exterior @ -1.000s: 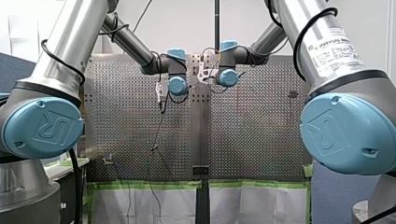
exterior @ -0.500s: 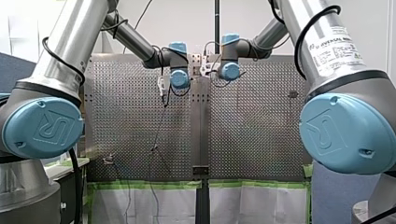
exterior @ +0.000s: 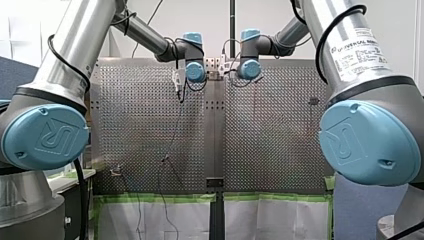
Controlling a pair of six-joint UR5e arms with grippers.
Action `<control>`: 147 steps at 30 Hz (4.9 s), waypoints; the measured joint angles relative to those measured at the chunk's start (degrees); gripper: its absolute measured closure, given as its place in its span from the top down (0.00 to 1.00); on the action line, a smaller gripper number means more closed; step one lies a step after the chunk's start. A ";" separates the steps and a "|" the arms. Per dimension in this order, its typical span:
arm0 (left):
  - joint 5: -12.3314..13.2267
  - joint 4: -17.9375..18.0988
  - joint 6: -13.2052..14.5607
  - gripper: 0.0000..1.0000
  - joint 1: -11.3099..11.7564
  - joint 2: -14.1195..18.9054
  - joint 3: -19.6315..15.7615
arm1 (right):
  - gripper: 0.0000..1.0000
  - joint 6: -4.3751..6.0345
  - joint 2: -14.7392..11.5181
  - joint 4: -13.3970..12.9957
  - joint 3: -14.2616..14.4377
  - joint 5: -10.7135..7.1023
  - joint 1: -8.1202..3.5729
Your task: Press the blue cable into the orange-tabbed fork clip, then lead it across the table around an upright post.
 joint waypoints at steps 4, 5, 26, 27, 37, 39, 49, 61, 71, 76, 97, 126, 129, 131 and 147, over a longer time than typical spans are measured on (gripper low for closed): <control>0.72 -0.72 -0.15 0.00 -0.01 -0.01 2.05 | 0.00 0.01 -0.77 0.52 -0.63 0.06 -0.25; 0.92 -0.81 -0.18 0.00 -0.01 -0.03 2.39 | 0.00 0.04 -0.95 0.63 -0.79 0.07 -0.31; 3.13 -7.45 -1.53 0.00 -0.86 -2.39 11.48 | 0.00 0.39 -3.89 3.21 -3.14 0.20 -3.46; 3.39 -7.64 -1.96 0.00 -0.99 -2.43 12.21 | 0.00 0.39 -3.93 3.33 -3.14 0.20 -3.68; 4.37 -10.50 -3.07 0.00 -2.17 -5.05 17.88 | 0.00 0.40 -4.04 4.22 -3.15 0.52 -5.62; 4.36 -11.27 -3.22 0.00 -2.46 -5.87 19.01 | 0.00 0.37 -4.04 4.41 -3.17 0.62 -6.01; 4.50 -13.75 -4.07 0.00 -3.51 -9.69 24.08 | 0.00 0.28 -4.05 4.77 -3.17 0.78 -8.06; 4.44 -15.07 -4.13 0.00 -5.43 -12.97 30.26 | 0.00 0.19 -4.12 5.72 -3.16 0.96 -10.07; 4.03 -15.75 -4.13 0.00 -6.57 -14.20 32.75 | 0.00 -0.02 -4.21 9.07 -3.18 0.92 -12.08; 3.68 -16.14 -4.12 0.00 -7.01 -15.06 33.12 | 0.00 -0.06 -4.30 11.22 -3.55 0.84 -13.25; 2.31 -20.17 -3.77 0.00 -10.31 -22.35 41.12 | 0.00 0.07 -4.32 14.01 -4.25 -1.32 -17.75; 1.45 -19.87 -3.69 0.00 -10.61 -26.06 40.94 | 0.00 0.75 1.26 13.18 -4.18 -4.66 -21.63; 1.33 -19.84 -3.69 0.00 -10.60 -26.06 40.83 | 0.00 0.75 1.95 13.21 -4.14 -4.90 -21.65; 1.28 -19.83 -3.69 0.00 -10.59 -26.07 40.66 | 0.00 0.75 2.19 13.24 -4.11 -5.02 -21.66; 1.35 -16.95 -3.62 0.00 -10.22 -26.07 35.93 | 0.00 0.75 2.85 13.03 -1.24 -5.68 -21.26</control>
